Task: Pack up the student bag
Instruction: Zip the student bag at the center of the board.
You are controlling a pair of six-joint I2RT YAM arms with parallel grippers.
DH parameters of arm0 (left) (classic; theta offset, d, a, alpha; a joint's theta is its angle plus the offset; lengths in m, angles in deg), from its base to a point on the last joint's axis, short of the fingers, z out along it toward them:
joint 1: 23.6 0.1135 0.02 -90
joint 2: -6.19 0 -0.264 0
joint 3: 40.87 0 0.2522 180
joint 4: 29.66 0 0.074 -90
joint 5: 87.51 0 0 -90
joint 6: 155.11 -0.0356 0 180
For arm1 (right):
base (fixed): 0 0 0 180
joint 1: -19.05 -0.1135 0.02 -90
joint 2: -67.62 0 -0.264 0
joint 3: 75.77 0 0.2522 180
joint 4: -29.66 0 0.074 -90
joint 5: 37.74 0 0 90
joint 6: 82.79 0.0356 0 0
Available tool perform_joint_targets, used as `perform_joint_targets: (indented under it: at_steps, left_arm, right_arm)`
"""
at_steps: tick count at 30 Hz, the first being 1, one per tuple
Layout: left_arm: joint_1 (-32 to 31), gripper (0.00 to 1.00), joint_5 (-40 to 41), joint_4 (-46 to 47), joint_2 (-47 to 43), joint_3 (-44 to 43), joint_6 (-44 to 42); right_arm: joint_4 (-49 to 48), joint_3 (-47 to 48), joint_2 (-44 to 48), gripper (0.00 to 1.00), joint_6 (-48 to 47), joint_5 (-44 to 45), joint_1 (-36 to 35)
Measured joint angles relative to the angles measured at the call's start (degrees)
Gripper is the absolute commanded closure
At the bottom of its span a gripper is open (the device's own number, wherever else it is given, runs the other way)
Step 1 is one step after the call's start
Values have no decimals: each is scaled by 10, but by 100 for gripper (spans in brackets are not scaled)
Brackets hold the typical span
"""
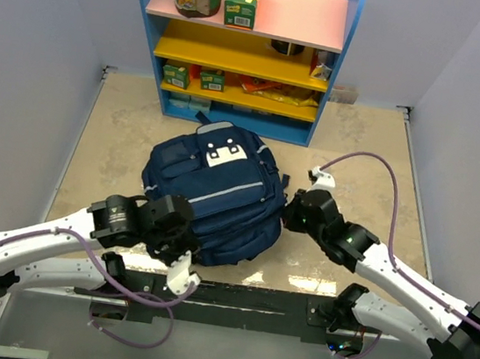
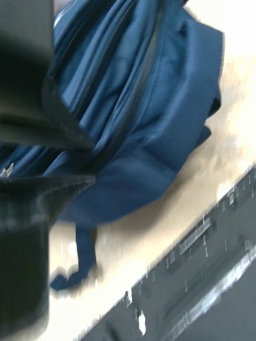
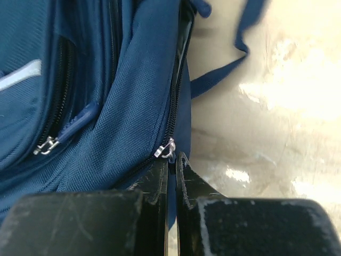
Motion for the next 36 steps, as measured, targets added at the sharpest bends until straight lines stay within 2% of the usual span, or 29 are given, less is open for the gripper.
perform_joint_targets:
  at_steps: [5,6,7,8,11,14,19,23,25,28,30,31,32,36]
  left_arm:
    - [-6,43,19,-32,-38,28,48]
    - [-6,25,20,-35,-37,26,65]
    - [-4,18,20,-35,-30,20,82]
    - [0,5,18,-35,-20,7,103]
    - [7,4,7,-17,12,-46,157]
    - [10,4,-1,43,37,-80,211]
    - [10,2,-3,140,81,-67,294]
    - [14,2,-27,179,126,-39,346]
    - [14,5,-37,189,132,-25,358]
    - [17,14,-59,199,132,-14,370]
    - [17,48,-66,203,132,-5,375]
    - [18,82,-66,206,132,-1,378]
    - [18,100,-63,211,133,2,376]
    - [24,100,-46,229,136,18,373]
  right_arm:
    - [18,-21,-25,100,49,55,-72]
    - [19,-24,-30,100,56,63,-87]
    - [19,-28,-31,100,63,68,-100]
    - [18,-32,-31,100,68,69,-111]
    - [2,-47,-30,100,83,63,-140]
    - [-25,-58,-30,100,87,45,-171]
    - [-54,-58,-28,100,86,21,-214]
    - [-70,-58,-20,100,89,7,-231]
    - [-78,-58,-18,100,89,4,-234]
    - [-90,-64,-19,100,91,2,-237]
    - [-101,-65,-26,100,90,-1,-240]
    - [-106,-65,-31,100,89,-4,-241]
    - [-112,-65,-41,100,88,-10,-245]
    - [-123,-65,-61,100,86,-15,-254]
